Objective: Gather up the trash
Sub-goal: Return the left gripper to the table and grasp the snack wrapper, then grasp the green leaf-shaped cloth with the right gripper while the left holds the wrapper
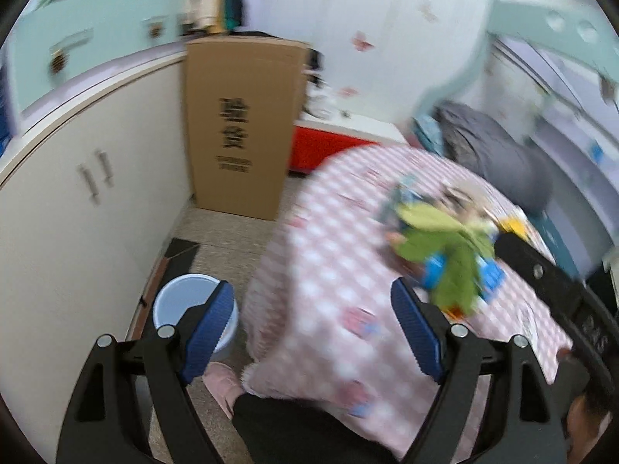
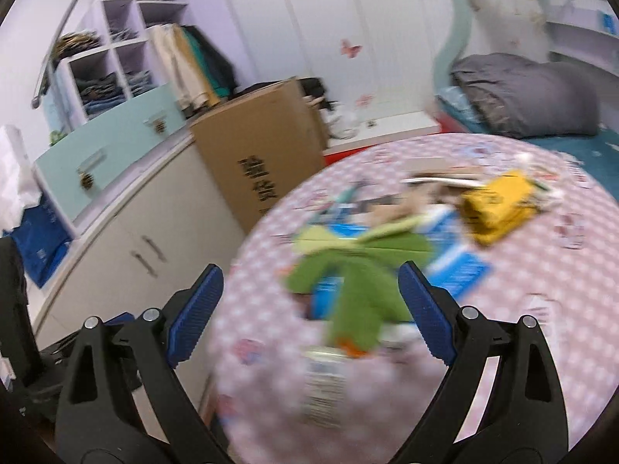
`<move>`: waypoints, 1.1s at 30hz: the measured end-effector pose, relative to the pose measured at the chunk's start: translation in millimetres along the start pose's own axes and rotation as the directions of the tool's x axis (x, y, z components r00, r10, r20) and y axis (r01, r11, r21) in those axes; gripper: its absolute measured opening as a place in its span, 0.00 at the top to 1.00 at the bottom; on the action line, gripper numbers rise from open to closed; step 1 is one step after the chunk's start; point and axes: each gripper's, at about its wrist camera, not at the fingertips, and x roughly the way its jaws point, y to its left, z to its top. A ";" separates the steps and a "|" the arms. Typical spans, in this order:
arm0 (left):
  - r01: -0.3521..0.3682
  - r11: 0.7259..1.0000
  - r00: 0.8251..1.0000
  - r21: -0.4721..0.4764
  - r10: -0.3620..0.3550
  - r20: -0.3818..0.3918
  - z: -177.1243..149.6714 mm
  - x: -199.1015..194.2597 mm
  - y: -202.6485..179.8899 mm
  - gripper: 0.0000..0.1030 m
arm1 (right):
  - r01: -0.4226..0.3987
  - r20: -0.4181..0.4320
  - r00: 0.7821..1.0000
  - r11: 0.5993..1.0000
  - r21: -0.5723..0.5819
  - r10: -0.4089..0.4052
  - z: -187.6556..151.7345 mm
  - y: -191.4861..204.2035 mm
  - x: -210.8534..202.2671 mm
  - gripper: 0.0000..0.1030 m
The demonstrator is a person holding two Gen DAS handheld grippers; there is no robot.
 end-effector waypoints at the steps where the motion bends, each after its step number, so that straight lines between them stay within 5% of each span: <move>1: 0.015 1.000 1.000 0.019 -0.015 -0.011 -3.1 2.4 -9.7 0.21 | 0.017 -0.001 1.000 1.000 0.015 -0.017 -1.3 -13.4 -3.8 0.13; 7: 0.070 0.991 0.994 0.115 -0.060 -0.089 -22.3 24.0 -68.9 0.22 | 0.063 -0.046 0.997 0.994 0.095 -0.059 -12.9 -67.5 -10.4 0.13; 16: 0.062 0.981 0.980 0.182 -0.025 -0.199 -43.5 55.4 -96.6 0.51 | 0.040 -0.080 0.996 0.993 0.110 -0.031 -18.7 -83.8 -10.9 0.13; 17: 0.057 0.980 0.981 0.190 -0.020 -0.192 -44.4 56.4 -97.8 0.57 | 0.034 -0.083 0.996 0.994 0.108 -0.025 -18.4 -83.0 -9.7 0.13; 18: 0.048 0.978 0.984 0.203 -0.011 -0.178 -45.7 56.4 -98.5 0.81 | 0.032 -0.085 0.996 0.994 0.105 -0.023 -18.2 -81.2 -8.8 0.13; 21: 0.084 0.983 0.985 0.164 -0.057 -0.165 -44.5 51.7 -91.8 0.88 | 0.017 -0.088 0.996 0.996 0.088 -0.010 -16.0 -75.0 -4.6 0.13; 33: 0.002 1.000 1.000 0.020 -0.002 -0.002 -11.5 8.9 -35.2 0.90 | -0.011 -0.118 0.993 0.998 -0.055 0.004 2.5 -21.1 36.8 0.13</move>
